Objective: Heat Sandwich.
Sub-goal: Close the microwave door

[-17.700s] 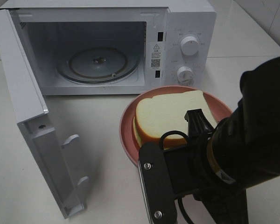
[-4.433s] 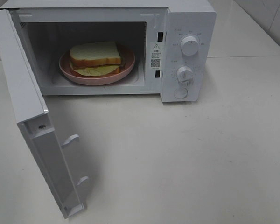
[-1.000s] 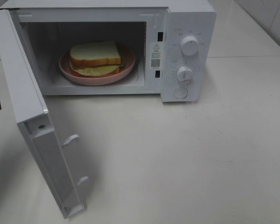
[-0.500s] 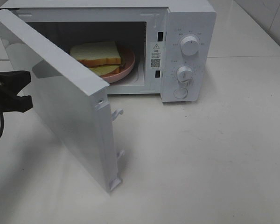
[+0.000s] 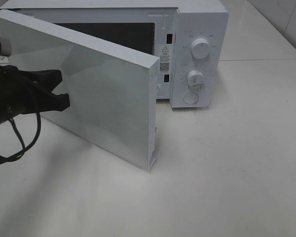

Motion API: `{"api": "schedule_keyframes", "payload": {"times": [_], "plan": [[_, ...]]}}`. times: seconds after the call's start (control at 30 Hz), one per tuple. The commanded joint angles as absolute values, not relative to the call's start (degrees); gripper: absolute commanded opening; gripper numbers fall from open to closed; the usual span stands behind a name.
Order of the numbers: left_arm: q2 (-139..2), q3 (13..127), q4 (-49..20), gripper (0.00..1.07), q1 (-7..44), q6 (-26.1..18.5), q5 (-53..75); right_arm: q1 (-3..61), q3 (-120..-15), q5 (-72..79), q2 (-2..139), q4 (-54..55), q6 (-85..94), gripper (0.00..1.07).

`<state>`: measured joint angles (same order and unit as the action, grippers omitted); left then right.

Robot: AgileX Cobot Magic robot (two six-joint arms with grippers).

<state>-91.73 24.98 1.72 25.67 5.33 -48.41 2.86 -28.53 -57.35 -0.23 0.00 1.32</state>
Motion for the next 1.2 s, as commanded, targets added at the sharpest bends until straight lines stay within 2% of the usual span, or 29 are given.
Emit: {"api": "schedule_keyframes", "payload": {"times": [0.03, 0.2, 0.33, 0.63, 0.8, 0.93, 1.07, 1.2], "plan": [[-93.1, 27.3, -4.1, 0.00, 29.9, 2.8, -48.8, 2.5, -28.5, -57.0, -1.8, 0.0, 1.9, 0.76], [-95.0, 30.1, -9.4, 0.00, 33.7, 0.6, -48.8, 2.5, -28.5, -57.0, -1.8, 0.0, 1.9, 0.76], [-97.1, 33.0, -12.0, 0.00, 35.9, 0.6, -48.4, 2.5, -28.5, -57.0, -1.8, 0.0, 1.9, 0.76], [-100.8, 38.7, -15.3, 0.00, 38.7, -0.9, -47.4, 2.5, -28.5, -57.0, -1.8, 0.0, 1.9, 0.76], [-103.3, 42.6, -19.6, 0.00, 40.2, -2.3, -47.2, 2.5, -28.5, -57.0, -1.8, 0.0, 1.9, 0.76], [-104.8, 46.0, -24.1, 0.00, 41.4, -7.8, -47.0, 2.5, -28.5, -57.0, -1.8, 0.0, 1.9, 0.76], [-106.2, 48.9, -29.5, 0.00, 41.6, -9.5, -46.9, 2.5, -28.5, -57.0, -1.8, 0.0, 1.9, 0.76], [-107.4, 50.7, -30.9, 0.00, 41.6, -9.6, -46.8, 2.5, -28.5, -57.0, -1.8, 0.0, 1.9, 0.76]]}}
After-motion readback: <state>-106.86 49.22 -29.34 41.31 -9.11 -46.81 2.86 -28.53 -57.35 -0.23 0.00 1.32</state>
